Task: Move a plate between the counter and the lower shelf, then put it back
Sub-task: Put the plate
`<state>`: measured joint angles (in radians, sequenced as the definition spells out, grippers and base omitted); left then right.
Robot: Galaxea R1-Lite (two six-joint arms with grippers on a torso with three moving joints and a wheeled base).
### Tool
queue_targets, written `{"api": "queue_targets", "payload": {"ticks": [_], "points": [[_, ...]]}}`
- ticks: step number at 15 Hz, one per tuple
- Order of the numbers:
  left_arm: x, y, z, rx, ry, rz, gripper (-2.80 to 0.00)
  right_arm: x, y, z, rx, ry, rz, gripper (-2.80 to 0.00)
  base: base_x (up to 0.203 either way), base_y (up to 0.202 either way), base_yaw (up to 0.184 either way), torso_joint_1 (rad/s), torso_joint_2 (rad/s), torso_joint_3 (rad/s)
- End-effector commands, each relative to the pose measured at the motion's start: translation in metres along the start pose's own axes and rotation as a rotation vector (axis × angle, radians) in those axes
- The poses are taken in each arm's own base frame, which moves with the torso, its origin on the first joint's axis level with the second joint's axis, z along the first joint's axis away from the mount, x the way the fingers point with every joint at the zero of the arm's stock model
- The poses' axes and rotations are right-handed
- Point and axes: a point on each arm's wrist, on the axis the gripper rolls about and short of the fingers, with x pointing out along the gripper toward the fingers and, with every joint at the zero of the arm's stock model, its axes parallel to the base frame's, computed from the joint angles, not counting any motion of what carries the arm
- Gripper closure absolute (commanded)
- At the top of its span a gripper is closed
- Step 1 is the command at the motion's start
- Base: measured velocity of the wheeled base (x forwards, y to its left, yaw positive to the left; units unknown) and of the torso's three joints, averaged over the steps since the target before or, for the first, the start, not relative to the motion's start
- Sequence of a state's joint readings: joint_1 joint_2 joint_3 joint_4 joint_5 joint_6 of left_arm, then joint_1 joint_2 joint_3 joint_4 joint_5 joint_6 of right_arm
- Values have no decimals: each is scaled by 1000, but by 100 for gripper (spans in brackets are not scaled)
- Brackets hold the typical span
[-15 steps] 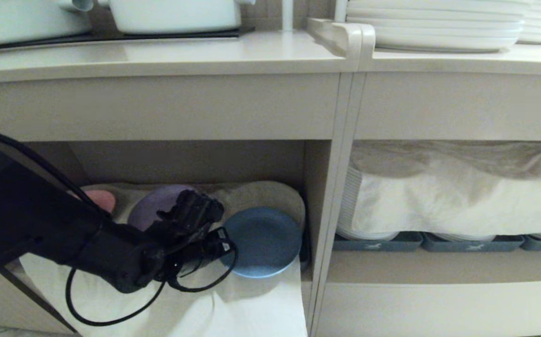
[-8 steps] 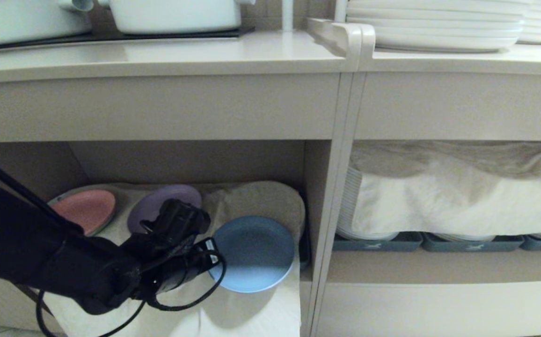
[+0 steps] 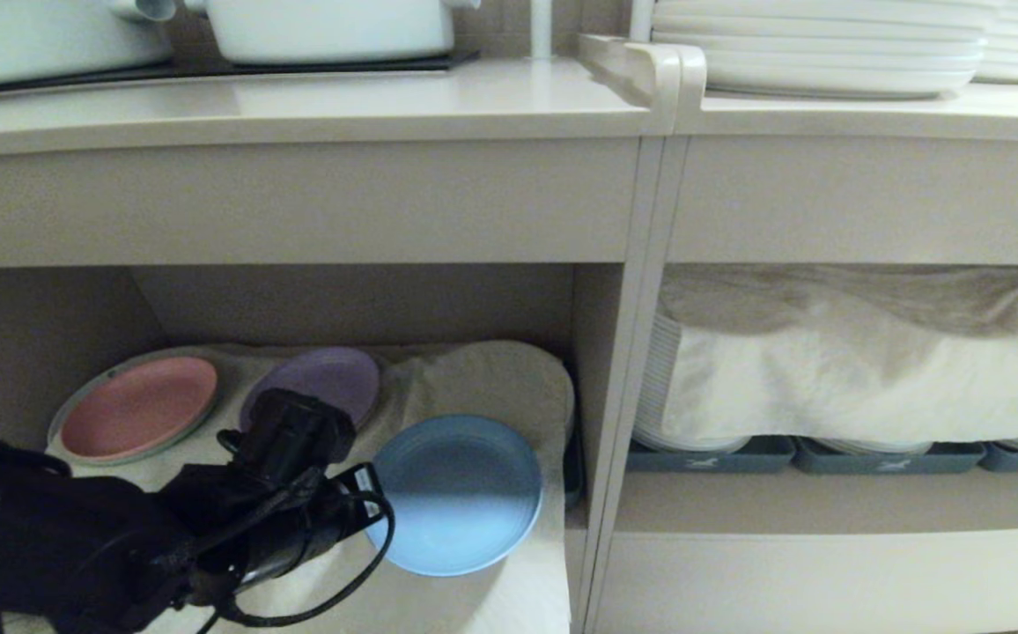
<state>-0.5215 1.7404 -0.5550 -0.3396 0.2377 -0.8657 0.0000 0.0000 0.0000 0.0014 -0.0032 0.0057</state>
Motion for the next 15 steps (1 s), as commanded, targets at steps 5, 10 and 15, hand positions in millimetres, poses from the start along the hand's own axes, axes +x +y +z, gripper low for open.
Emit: {"api": "queue_targets", "payload": {"ticks": [5, 10, 15], "points": [[-31, 21, -7, -8, -24, -20, 0, 0, 0, 0, 0, 0, 0, 0, 0, 0, 0, 0, 0, 0], [-55, 49, -7, -4, -74, -8, 0, 0, 0, 0, 0, 0, 0, 0, 0, 0, 0, 0, 0, 0], [-72, 69, -7, 15, -125, 8, 0, 0, 0, 0, 0, 0, 0, 0, 0, 0, 0, 0, 0, 0]]}}
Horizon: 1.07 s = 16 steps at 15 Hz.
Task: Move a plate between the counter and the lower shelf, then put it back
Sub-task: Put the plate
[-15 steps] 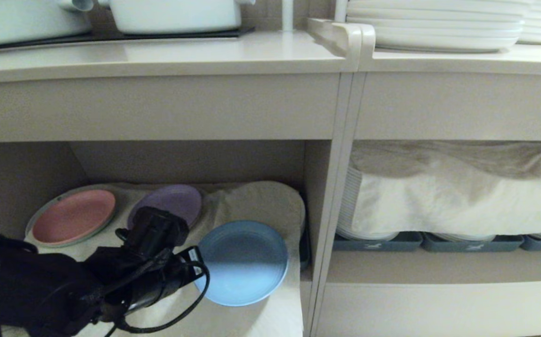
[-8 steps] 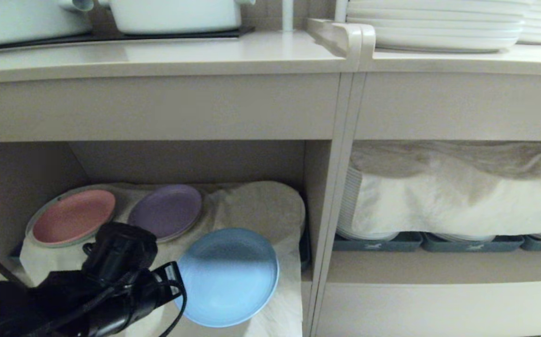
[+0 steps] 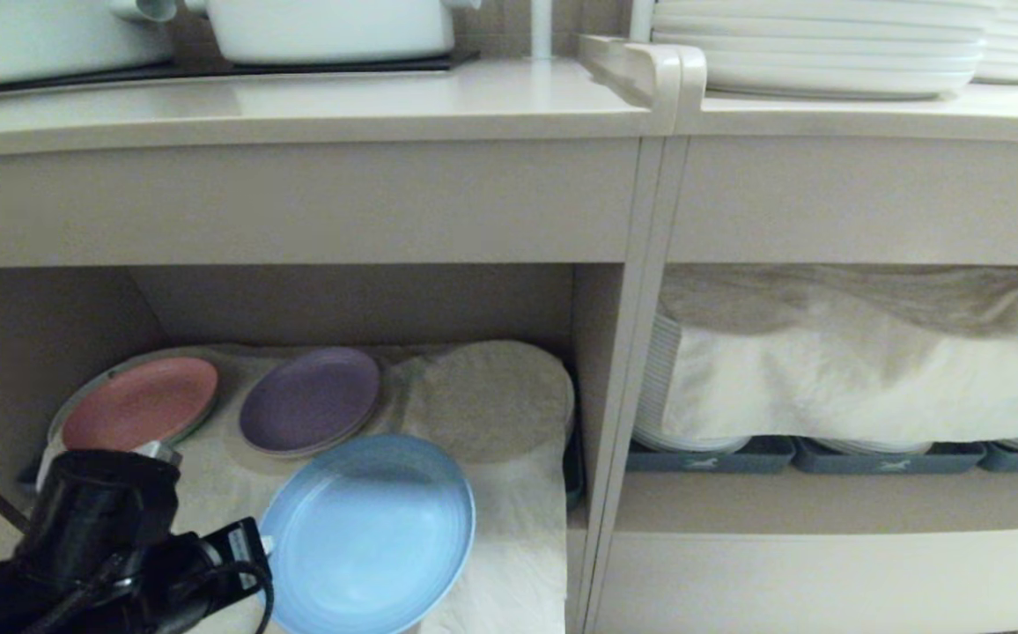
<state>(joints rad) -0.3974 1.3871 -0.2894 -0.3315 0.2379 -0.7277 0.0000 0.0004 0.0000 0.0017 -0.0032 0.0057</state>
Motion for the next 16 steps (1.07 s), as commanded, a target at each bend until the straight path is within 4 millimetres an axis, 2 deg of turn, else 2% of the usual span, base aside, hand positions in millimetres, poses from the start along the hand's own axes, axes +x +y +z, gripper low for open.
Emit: {"api": "queue_targets", "payload": {"ticks": [1, 8, 11, 16], "points": [[-7, 5, 2, -17, -33, -8, 0, 0, 0, 0, 0, -2, 0, 0, 0, 0, 0, 0, 0, 0], [-16, 28, 3, 45, -57, 22, 0, 0, 0, 0, 0, -1, 0, 0, 0, 0, 0, 0, 0, 0], [-23, 36, 4, 56, -62, -15, 0, 0, 0, 0, 0, -1, 0, 0, 0, 0, 0, 0, 0, 0], [-33, 51, -5, 65, -42, -78, 0, 0, 0, 0, 0, -2, 0, 0, 0, 0, 0, 0, 0, 0]]}}
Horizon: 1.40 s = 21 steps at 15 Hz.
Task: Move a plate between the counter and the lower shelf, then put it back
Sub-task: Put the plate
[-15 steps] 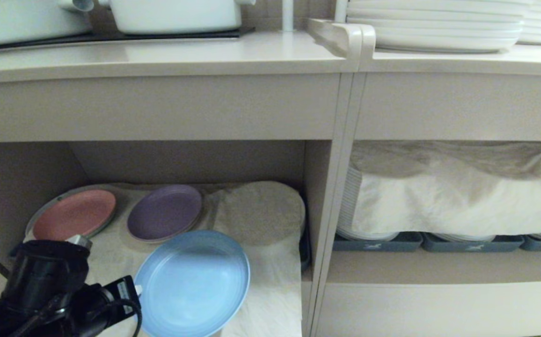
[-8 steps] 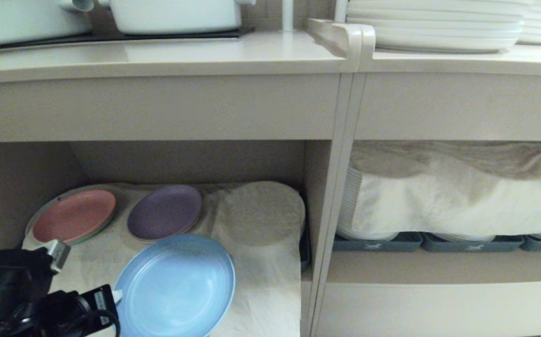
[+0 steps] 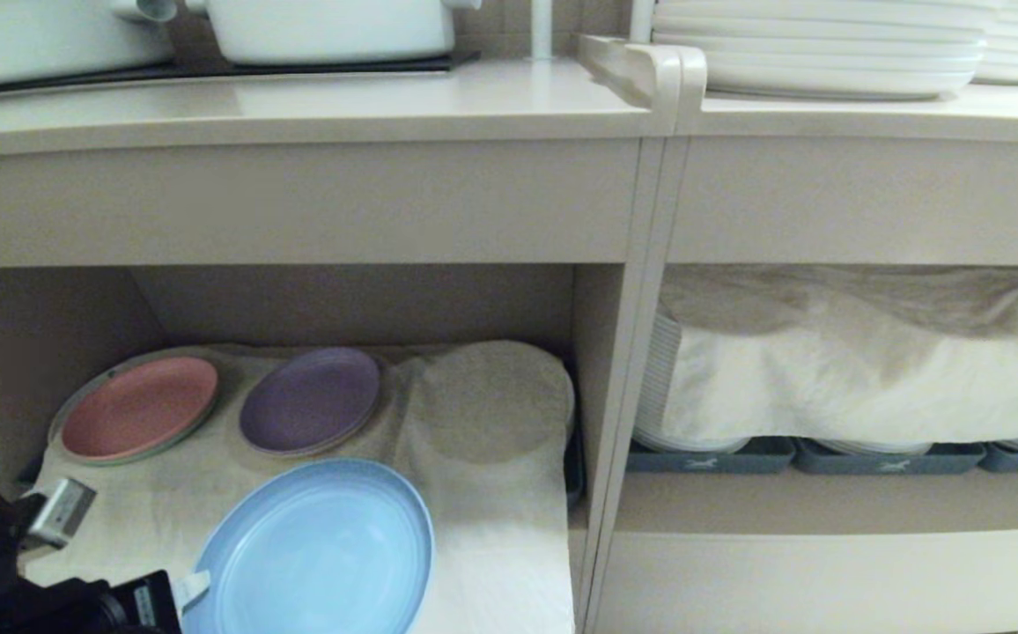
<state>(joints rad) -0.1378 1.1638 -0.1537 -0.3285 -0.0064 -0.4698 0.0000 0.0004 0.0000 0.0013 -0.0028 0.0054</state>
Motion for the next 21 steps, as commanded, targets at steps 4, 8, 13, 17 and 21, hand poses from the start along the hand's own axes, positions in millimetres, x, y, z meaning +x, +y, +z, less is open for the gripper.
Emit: {"api": "queue_targets", "payload": {"ticks": [4, 8, 13, 17, 21], "points": [[-3, 3, -2, -21, 12, -1, 0, 0, 0, 0, 1, 0, 0, 0, 0, 0, 0, 0, 0, 0], [-3, 3, -3, -24, 28, 0, 0, 0, 0, 0, 1, 0, 0, 0, 0, 0, 0, 0, 0, 0], [-3, 3, -3, -26, 27, 0, 0, 0, 0, 0, 1, -2, 0, 0, 0, 0, 0, 0, 0, 0], [-3, 3, -3, -23, 30, -1, 0, 0, 0, 0, 1, -1, 0, 0, 0, 0, 0, 0, 0, 0], [-3, 3, -3, -23, 31, -1, 0, 0, 0, 0, 1, 0, 0, 0, 0, 0, 0, 0, 0, 0]]}}
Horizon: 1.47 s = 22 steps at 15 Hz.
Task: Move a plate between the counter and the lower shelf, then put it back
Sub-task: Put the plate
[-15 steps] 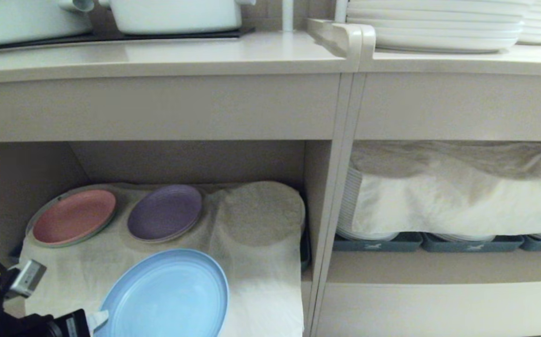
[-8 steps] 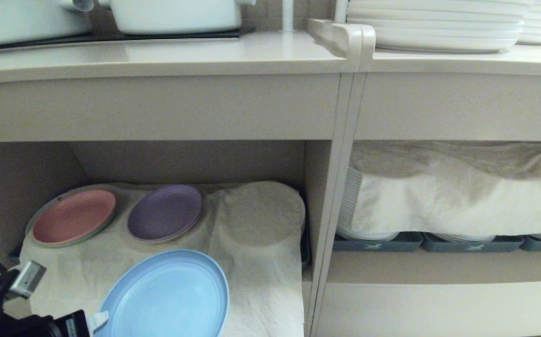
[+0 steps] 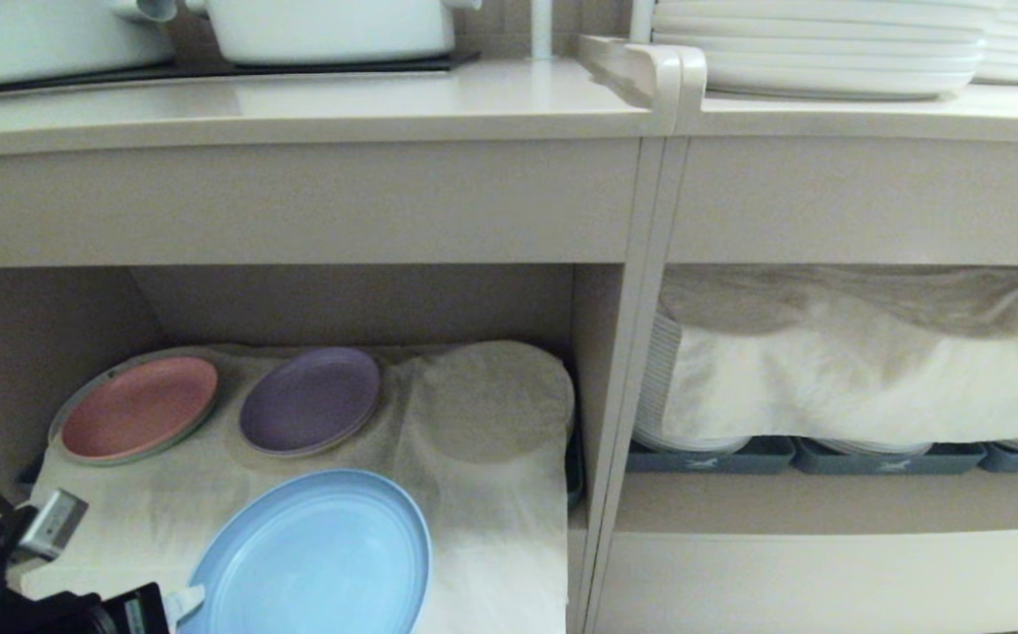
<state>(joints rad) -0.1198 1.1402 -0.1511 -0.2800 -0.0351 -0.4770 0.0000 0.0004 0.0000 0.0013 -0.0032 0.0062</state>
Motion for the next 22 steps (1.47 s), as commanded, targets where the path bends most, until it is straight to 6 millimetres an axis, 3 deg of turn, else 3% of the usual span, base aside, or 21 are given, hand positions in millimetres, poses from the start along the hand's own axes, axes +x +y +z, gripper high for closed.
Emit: {"api": "queue_targets", "payload": {"ticks": [1, 22], "points": [[0, 0, 1, -3, -3, 0, 0, 0, 0, 0, 0, 0, 0, 0, 0, 0, 0, 0, 0, 0], [-1, 0, 0, -1, -9, -5, 0, 0, 0, 0, -3, -2, 0, 0, 0, 0, 0, 6, -21, -16]]}}
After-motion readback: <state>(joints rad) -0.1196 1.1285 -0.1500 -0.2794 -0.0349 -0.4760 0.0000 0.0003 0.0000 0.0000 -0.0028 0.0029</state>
